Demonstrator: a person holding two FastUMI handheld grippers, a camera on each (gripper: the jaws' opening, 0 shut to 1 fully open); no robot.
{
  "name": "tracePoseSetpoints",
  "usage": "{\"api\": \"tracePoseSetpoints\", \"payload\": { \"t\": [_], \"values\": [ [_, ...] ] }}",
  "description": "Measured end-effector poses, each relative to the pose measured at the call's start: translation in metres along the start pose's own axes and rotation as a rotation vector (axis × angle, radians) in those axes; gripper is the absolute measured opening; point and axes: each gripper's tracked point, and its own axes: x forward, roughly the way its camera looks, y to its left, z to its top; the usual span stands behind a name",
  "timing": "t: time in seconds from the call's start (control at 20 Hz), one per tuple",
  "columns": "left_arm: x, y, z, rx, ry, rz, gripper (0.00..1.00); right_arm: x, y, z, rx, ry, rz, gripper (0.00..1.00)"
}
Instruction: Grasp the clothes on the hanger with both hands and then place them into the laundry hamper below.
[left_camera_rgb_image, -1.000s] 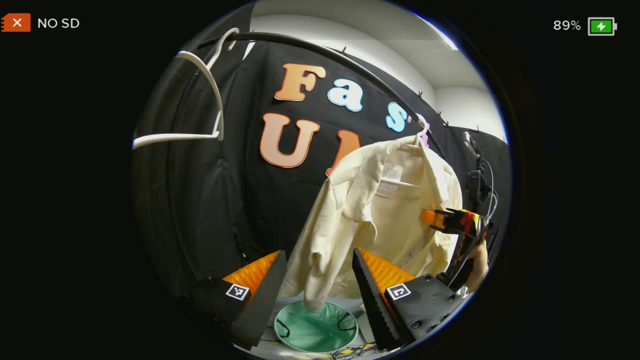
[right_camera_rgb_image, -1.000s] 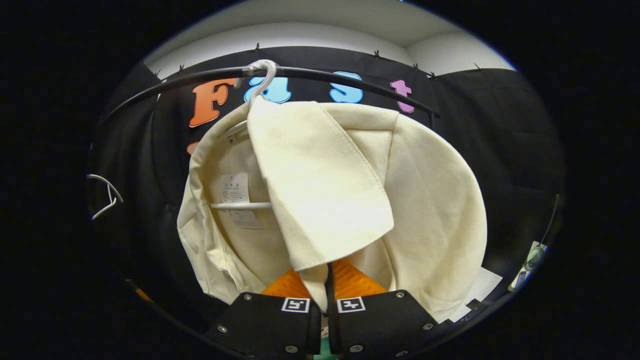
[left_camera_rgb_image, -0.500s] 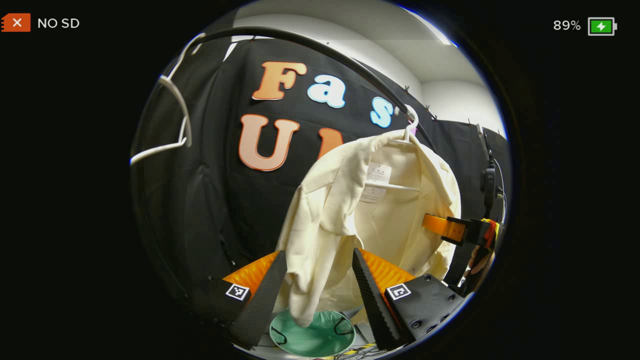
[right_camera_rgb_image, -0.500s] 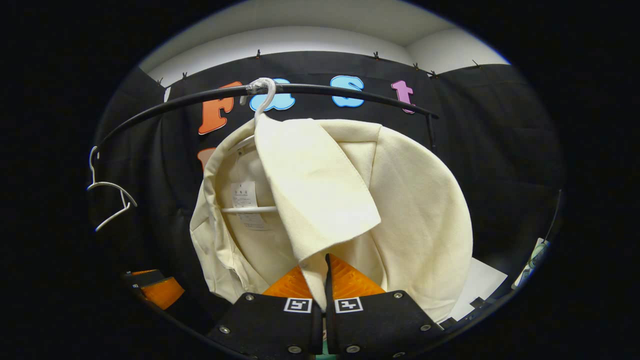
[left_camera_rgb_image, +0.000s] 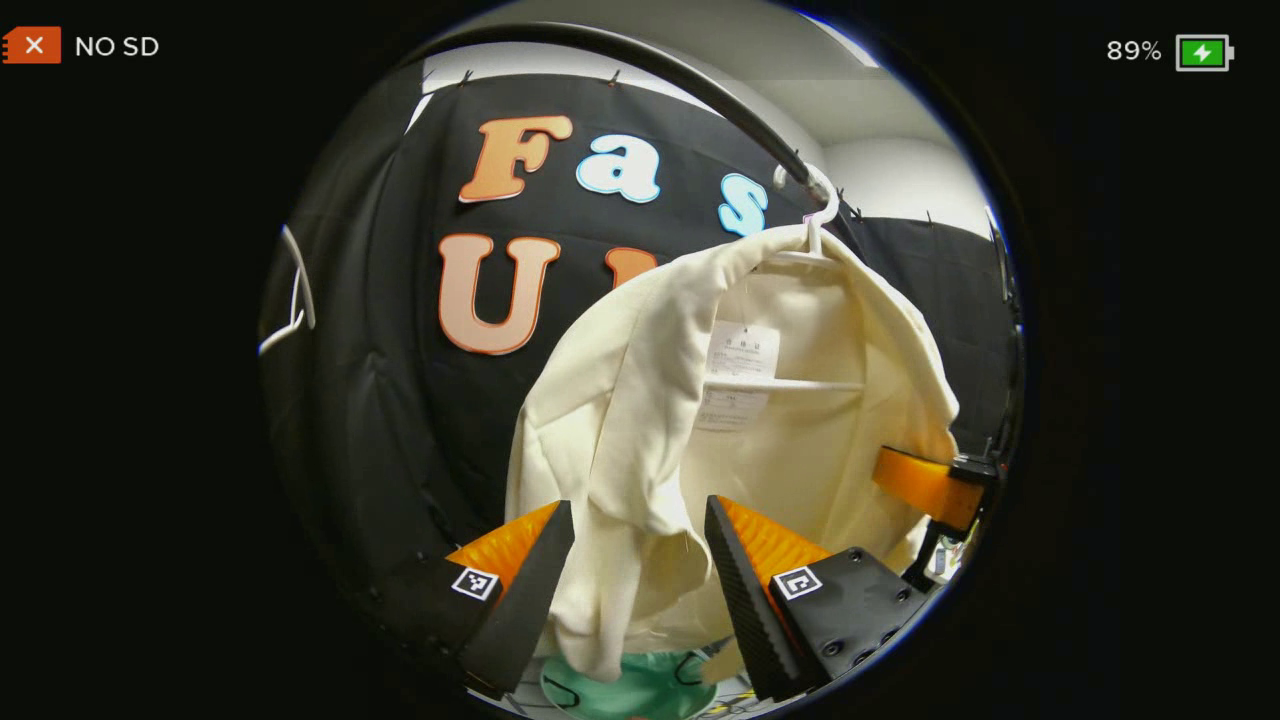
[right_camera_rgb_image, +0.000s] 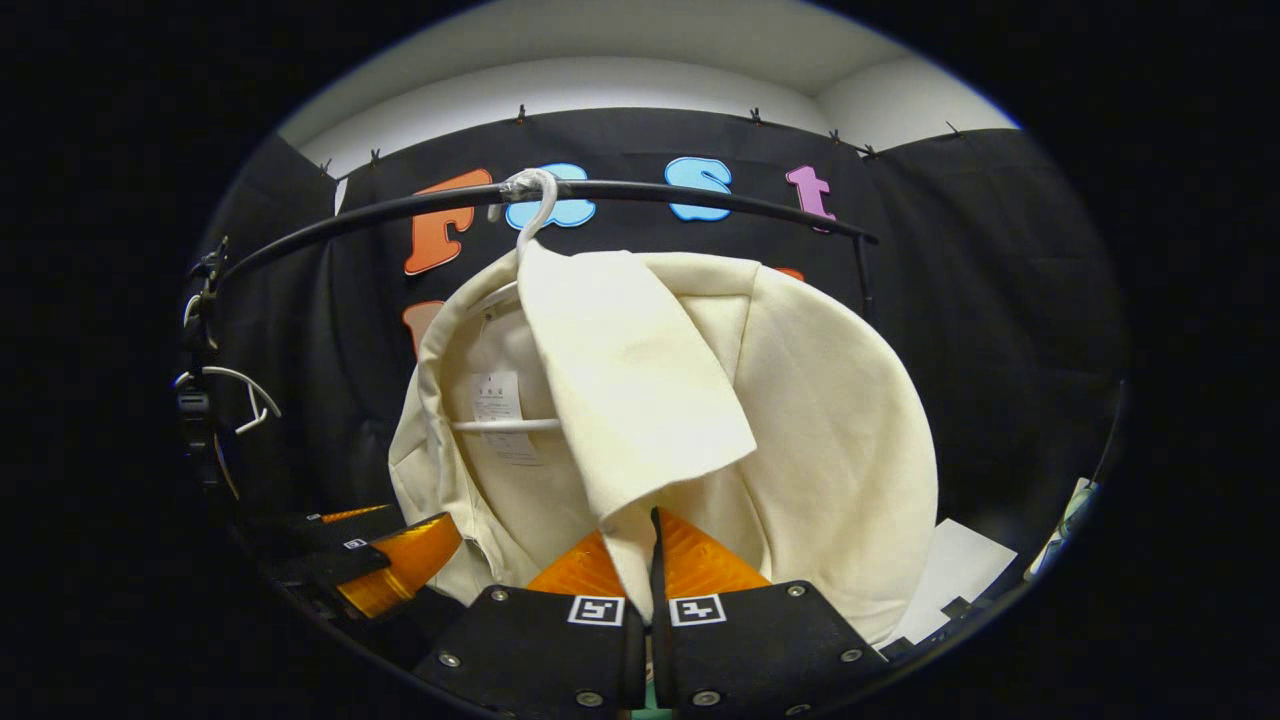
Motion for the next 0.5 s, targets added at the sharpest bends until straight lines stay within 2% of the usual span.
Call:
{"api": "tracePoseSetpoints", "payload": {
  "t": [0.5],
  "values": [
    [0.051,-0.005,-0.006,0.019,0.037,0.045,0.81,-0.004,0.001,0.002,0.023,-0.007,0.021,0.02]
  ]
}}
